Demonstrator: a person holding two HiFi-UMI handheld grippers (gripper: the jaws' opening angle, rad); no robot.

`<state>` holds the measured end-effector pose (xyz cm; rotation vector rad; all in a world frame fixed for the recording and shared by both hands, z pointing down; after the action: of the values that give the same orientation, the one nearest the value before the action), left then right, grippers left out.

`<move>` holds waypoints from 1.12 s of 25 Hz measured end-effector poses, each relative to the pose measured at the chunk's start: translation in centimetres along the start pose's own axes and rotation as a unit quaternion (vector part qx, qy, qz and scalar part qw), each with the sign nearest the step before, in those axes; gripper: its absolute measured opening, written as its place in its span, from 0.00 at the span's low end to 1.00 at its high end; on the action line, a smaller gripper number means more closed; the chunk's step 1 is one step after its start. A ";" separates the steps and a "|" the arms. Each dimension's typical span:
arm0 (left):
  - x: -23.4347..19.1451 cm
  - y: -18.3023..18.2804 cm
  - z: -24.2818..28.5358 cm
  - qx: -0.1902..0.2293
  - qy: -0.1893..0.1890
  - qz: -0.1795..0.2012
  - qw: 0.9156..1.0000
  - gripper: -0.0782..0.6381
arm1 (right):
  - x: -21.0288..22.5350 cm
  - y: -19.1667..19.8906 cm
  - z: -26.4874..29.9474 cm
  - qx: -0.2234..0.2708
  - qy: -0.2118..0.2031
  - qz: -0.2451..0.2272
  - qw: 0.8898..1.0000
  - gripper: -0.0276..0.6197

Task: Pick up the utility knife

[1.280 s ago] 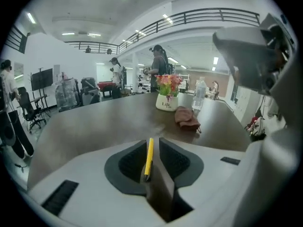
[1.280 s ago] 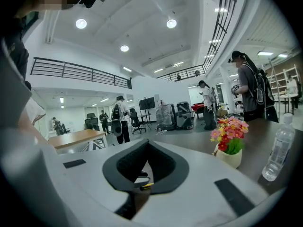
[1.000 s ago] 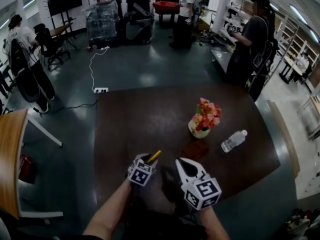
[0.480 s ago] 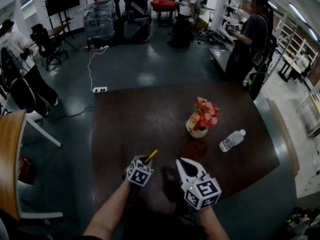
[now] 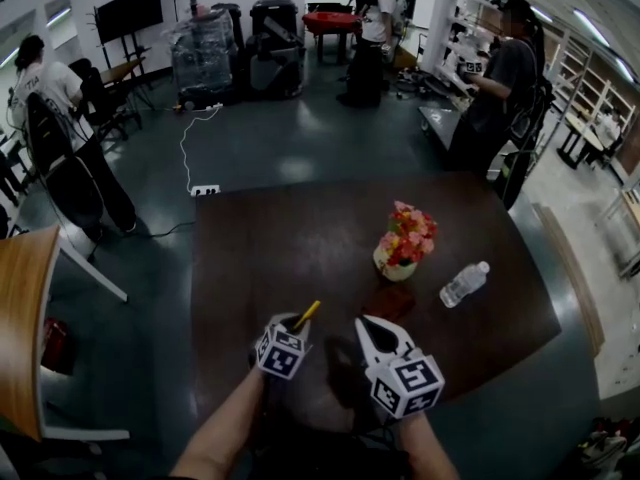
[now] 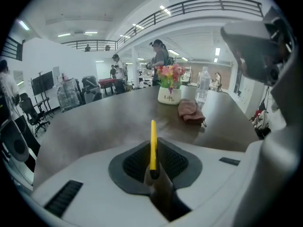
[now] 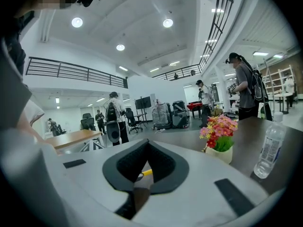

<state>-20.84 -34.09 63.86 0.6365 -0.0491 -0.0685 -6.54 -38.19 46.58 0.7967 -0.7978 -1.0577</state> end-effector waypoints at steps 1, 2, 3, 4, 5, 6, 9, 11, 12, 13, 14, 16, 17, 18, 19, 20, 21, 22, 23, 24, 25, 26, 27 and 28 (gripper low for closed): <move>0.1 -0.5 -0.8 0.016 0.002 -0.007 1.000 0.19 | 0.0 -0.1 -0.1 0.003 -0.001 0.000 1.000 0.06; 0.2 -1.1 -1.7 0.032 0.007 -0.018 0.999 0.19 | -0.1 -0.2 -0.1 0.007 -0.003 -0.001 1.000 0.06; 0.3 -1.5 -2.7 0.048 0.014 -0.031 0.998 0.19 | -0.2 -0.4 -0.2 0.011 -0.005 -0.003 1.000 0.06; 0.4 -2.0 -3.8 0.065 0.020 -0.042 0.997 0.19 | -0.4 -0.5 -0.2 0.014 -0.008 -0.004 1.000 0.06; 0.4 -2.4 -4.9 0.081 0.022 -0.050 0.995 0.19 | -0.6 -0.8 -0.3 0.018 -0.010 -0.005 1.000 0.06; 0.5 -2.7 -6.0 0.096 0.022 -0.054 0.994 0.19 | -0.9 -1.0 -0.4 0.022 -0.013 -0.006 1.000 0.06; 0.7 -3.7 -9.6 0.137 0.019 -0.060 0.989 0.19 | -2.0 -2.0 -0.9 0.036 -0.019 -0.011 0.999 0.06; 0.8 -4.4 -11.9 0.161 0.020 -0.067 0.984 0.19 | -2.6 -2.7 -1.3 0.047 -0.024 -0.014 0.999 0.06; 0.9 -4.7 -13.1 0.173 0.020 -0.071 0.982 0.19 | -2.9 -3.1 -1.4 0.052 -0.027 -0.015 0.998 0.06; 0.9 -5.0 -14.2 0.185 0.020 -0.075 0.980 0.19 | -3.3 -3.4 -1.6 0.058 -0.031 -0.015 0.998 0.06; 0.9 -5.3 -15.4 0.196 0.020 -0.078 0.977 0.19 | -3.7 -3.7 -1.7 0.063 -0.034 -0.016 0.997 0.06; 0.8 -5.9 -17.6 0.217 0.016 -0.081 0.973 0.19 | -4.5 -4.5 -1.9 0.074 -0.042 -0.019 0.996 0.06; 0.6 -6.2 -18.7 0.226 0.013 -0.082 0.971 0.19 | -5.0 -4.9 -2.0 0.080 -0.047 -0.022 0.995 0.06; 0.5 -6.5 -19.7 0.235 0.009 -0.083 0.968 0.19 | -5.4 -5.3 -2.2 0.085 -0.051 -0.024 0.995 0.06; 0.4 -6.7 -20.7 0.243 0.005 -0.082 0.966 0.19 | -5.7 -5.6 -2.4 0.091 -0.055 -0.026 0.994 0.06; 0.4 -6.9 -21.7 0.252 0.002 -0.083 0.964 0.19 | -6.1 -5.9 -2.6 0.095 -0.059 -0.027 0.993 0.06; 0.5 -7.0 -22.5 0.259 0.001 -0.084 0.962 0.19 | -6.5 -6.2 -2.9 0.099 -0.062 -0.028 0.993 0.06; 0.7 -7.1 -23.2 0.266 0.002 -0.086 0.960 0.19 | -6.8 -6.4 -3.2 0.102 -0.064 -0.028 0.992 0.06; 0.8 -7.2 -23.9 0.273 0.003 -0.087 0.958 0.19 | -7.0 -6.6 -3.4 0.105 -0.066 -0.029 0.992 0.06; 0.9 -7.3 -24.4 0.280 0.003 -0.086 0.956 0.19 | -7.1 -6.8 -3.5 0.110 -0.068 -0.031 0.991 0.06; 0.9 -7.5 -25.0 0.285 0.002 -0.084 0.955 0.19 | -7.1 -6.8 -3.5 0.114 -0.070 -0.034 0.990 0.06; 0.9 -7.6 -25.5 0.290 0.002 -0.083 0.953 0.19 | -7.2 -6.9 -3.6 0.117 -0.072 -0.036 0.990 0.06; 0.9 -7.6 -26.0 0.295 0.001 -0.082 0.952 0.19 | -7.3 -7.0 -3.8 0.120 -0.072 -0.039 0.989 0.06; 0.9 -7.7 -26.5 0.299 0.000 -0.082 0.951 0.19 | -7.5 -7.3 -3.9 0.122 -0.073 -0.041 0.989 0.06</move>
<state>-18.52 -24.63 38.03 1.2475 -0.0159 -0.2196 -8.36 -32.50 37.16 0.9741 -1.0395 -1.1138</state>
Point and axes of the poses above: the fingertips, and each gripper's own axes: z forward along the fingers, x to its right, y out of its underside, the point moved 4 cm from there along -z, backward along the fingers, and after that the axes turned 14 degrees about -x, right-handed, at the moved point
